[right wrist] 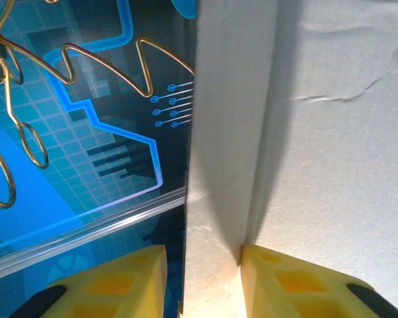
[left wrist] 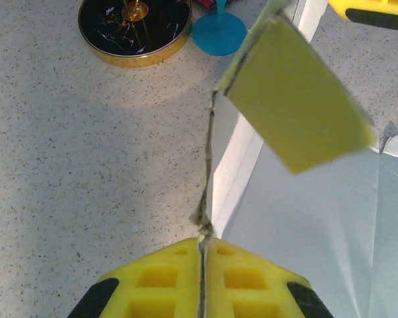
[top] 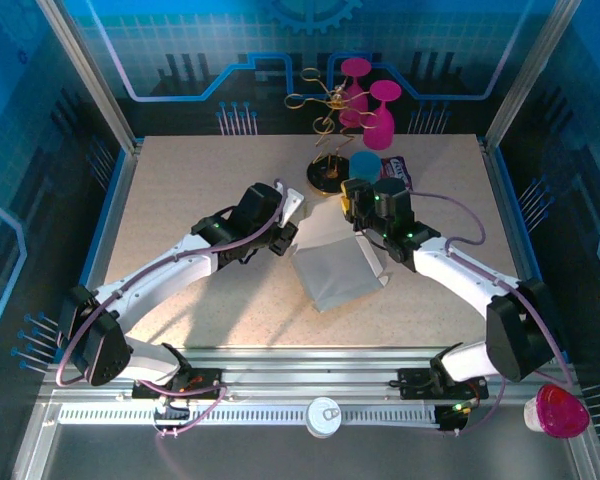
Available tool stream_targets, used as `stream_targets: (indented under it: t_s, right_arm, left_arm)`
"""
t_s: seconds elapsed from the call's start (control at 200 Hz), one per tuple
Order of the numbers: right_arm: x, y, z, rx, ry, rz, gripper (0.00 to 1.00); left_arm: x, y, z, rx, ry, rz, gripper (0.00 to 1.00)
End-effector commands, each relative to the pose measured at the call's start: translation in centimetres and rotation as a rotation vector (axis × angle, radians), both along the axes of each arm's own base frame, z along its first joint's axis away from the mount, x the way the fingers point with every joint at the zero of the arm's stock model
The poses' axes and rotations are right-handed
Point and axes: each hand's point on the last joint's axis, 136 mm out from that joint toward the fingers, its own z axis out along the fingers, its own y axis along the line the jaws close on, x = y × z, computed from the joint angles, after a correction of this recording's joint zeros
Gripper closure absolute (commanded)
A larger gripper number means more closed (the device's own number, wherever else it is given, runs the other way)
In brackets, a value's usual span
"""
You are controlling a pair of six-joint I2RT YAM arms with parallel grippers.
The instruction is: Fold the paper box
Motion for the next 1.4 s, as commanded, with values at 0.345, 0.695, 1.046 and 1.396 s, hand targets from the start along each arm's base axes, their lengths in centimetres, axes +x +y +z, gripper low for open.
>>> stream_targets:
  t_s: [0.345, 0.695, 1.046, 1.396]
  right_arm:
    - [0.8, -0.8, -0.4, 0.022, 0.028, -0.018, 0.87]
    - [-0.1, -1.4, 0.0, 0.051, 0.112, -0.081, 1.0]
    - [-0.1, -3.7, 1.7, 0.041, 0.183, -0.194, 1.0]
    - [0.3, -3.7, 0.9, 0.039, 0.228, -0.217, 1.0]
  left_arm:
    - [0.7, 0.6, 1.1, -0.028, -0.027, -0.007, 1.0]
    - [1.6, 2.5, 2.5, -0.17, 0.037, 0.101, 0.54]
    - [0.5, 9.5, -2.5, -0.78, 0.555, 0.591, 0.7]
    - [1.9, 4.0, -7.9, -1.038, 0.73, 0.534, 0.69]
